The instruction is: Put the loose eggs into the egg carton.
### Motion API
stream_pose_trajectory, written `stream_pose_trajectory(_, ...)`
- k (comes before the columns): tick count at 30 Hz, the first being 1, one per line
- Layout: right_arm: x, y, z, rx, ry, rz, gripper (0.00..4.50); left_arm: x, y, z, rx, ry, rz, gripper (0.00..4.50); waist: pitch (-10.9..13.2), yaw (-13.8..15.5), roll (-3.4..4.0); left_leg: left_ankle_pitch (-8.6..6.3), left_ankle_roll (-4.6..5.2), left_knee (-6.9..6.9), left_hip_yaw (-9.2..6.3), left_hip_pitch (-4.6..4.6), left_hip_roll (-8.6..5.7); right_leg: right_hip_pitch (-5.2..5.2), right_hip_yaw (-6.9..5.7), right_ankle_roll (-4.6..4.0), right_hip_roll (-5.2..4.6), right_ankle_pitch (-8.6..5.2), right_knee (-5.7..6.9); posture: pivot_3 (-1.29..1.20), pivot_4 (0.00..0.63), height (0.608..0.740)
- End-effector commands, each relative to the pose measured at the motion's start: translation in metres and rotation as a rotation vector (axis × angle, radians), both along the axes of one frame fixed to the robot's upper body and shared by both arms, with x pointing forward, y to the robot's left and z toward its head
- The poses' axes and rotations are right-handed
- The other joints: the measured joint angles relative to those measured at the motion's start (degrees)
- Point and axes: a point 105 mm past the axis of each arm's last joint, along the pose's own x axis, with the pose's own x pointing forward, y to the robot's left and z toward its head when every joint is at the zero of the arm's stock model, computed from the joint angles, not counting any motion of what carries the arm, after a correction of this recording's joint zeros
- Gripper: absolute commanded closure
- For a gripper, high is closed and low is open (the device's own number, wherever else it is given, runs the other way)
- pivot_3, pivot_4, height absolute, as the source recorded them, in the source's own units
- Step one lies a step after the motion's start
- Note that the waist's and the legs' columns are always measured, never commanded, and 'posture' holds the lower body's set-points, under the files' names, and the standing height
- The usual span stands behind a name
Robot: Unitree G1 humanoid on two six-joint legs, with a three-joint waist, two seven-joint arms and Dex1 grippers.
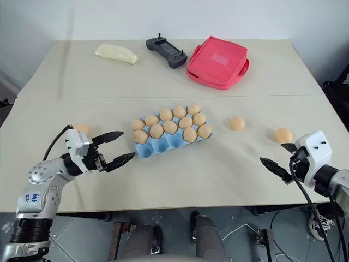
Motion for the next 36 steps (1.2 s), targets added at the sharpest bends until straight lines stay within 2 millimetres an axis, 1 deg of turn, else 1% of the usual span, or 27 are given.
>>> stream_pose_trajectory(1, 0.005, 0.012, 0.011, 0.005, -0.055, 0.029, 0.03, -0.001, -0.003, 0.006, 0.009, -0.036, -0.022, 0.00, 0.00, 0.03, 0.00, 0.02, 0.03, 0.00, -0.01, 0.01, 0.03, -0.02, 0.13, -0.03, 0.05, 0.05, -0.01, 0.00, 0.150, 0.740)
stream_pose_trajectory(4, 0.021, 0.022, 0.017, 0.037, -0.098, 0.029, 0.03, -0.001, -0.003, 0.006, 0.009, -0.038, -0.018, 0.00, 0.00, -0.11, 0.00, 0.04, 0.08, 0.00, 0.06, 0.01, 0.09, -0.07, 0.46, -0.16, 0.16, 0.12, 0.00, 0.00, 0.150, 0.740)
stream_pose_trajectory(9, 0.064, 0.038, 0.020, 0.079, -0.143, 0.005, 0.03, -0.001, -0.003, 0.007, 0.008, -0.042, -0.008, 0.00, 0.00, -0.59, -0.01, 0.03, 0.09, -0.02, 0.19, 0.04, 0.11, -0.12, 0.60, -0.19, 0.18, 0.13, 0.01, 0.00, 0.150, 0.740)
stream_pose_trajectory(11, 0.077, 0.043, 0.021, 0.097, -0.154, 0.000, 0.03, -0.001, -0.002, 0.008, 0.008, -0.046, -0.002, 0.00, 0.00, -0.77, 0.00, 0.03, 0.10, -0.02, 0.39, 0.02, 0.11, -0.15, 0.62, -0.21, 0.18, 0.13, 0.03, 0.00, 0.150, 0.740)
stream_pose_trajectory(15, 0.107, 0.054, 0.016, 0.139, -0.140, -0.017, 0.03, -0.003, 0.000, 0.010, 0.009, -0.055, 0.016, 0.00, 0.00, -1.20, 0.00, 0.01, 0.06, -0.02, 0.48, -0.01, 0.12, -0.20, 0.57, -0.23, 0.16, 0.12, 0.15, 0.00, 0.150, 0.740)
stream_pose_trajectory(20, 0.128, 0.065, 0.011, 0.162, -0.135, -0.004, 0.03, -0.009, 0.006, 0.009, 0.012, -0.059, 0.052, 0.00, -0.01, -1.31, 0.00, -0.02, 0.04, -0.02, 0.51, -0.02, 0.14, -0.25, 0.56, -0.23, 0.15, 0.13, 0.23, 0.00, 0.150, 0.740)
stream_pose_trajectory(25, 0.144, 0.073, 0.000, 0.161, -0.110, -0.003, 0.03, -0.014, 0.009, 0.008, 0.012, -0.058, 0.082, 0.00, -0.01, -1.48, 0.01, -0.04, 0.03, -0.02, 0.54, 0.00, 0.15, -0.26, 0.57, -0.23, 0.14, 0.13, 0.28, 0.00, 0.150, 0.740)
stream_pose_trajectory(27, 0.151, 0.074, -0.008, 0.156, -0.078, -0.018, 0.03, -0.015, 0.009, 0.007, 0.012, -0.058, 0.088, 0.00, -0.01, -1.49, 0.01, -0.04, 0.03, -0.02, 0.57, 0.01, 0.15, -0.26, 0.58, -0.23, 0.14, 0.14, 0.29, 0.00, 0.150, 0.740)
stream_pose_trajectory(29, 0.156, 0.077, -0.011, 0.148, -0.073, -0.018, 0.03, -0.015, 0.010, 0.008, 0.012, -0.060, 0.095, 0.00, -0.01, -1.50, 0.01, -0.02, 0.03, -0.01, 0.58, 0.02, 0.16, -0.27, 0.59, -0.25, 0.14, 0.14, 0.30, 0.00, 0.150, 0.740)
stream_pose_trajectory(32, 0.158, 0.082, -0.008, 0.166, -0.075, 0.001, 0.61, -0.016, 0.012, 0.008, 0.012, -0.062, 0.100, 0.00, -0.01, -1.48, 0.01, -0.01, 0.02, -0.01, 0.57, 0.04, 0.18, -0.27, 0.58, -0.27, 0.15, 0.14, 0.35, 0.00, 0.150, 0.740)
stream_pose_trajectory(36, 0.152, 0.090, 0.013, 0.162, -0.132, 0.052, 1.99, -0.019, 0.016, 0.008, 0.015, -0.058, 0.108, 0.00, -0.01, -1.52, 0.03, -0.02, 0.00, -0.01, 0.58, 0.00, 0.20, -0.35, 0.59, -0.26, 0.12, 0.14, 0.39, 0.00, 0.150, 0.740)
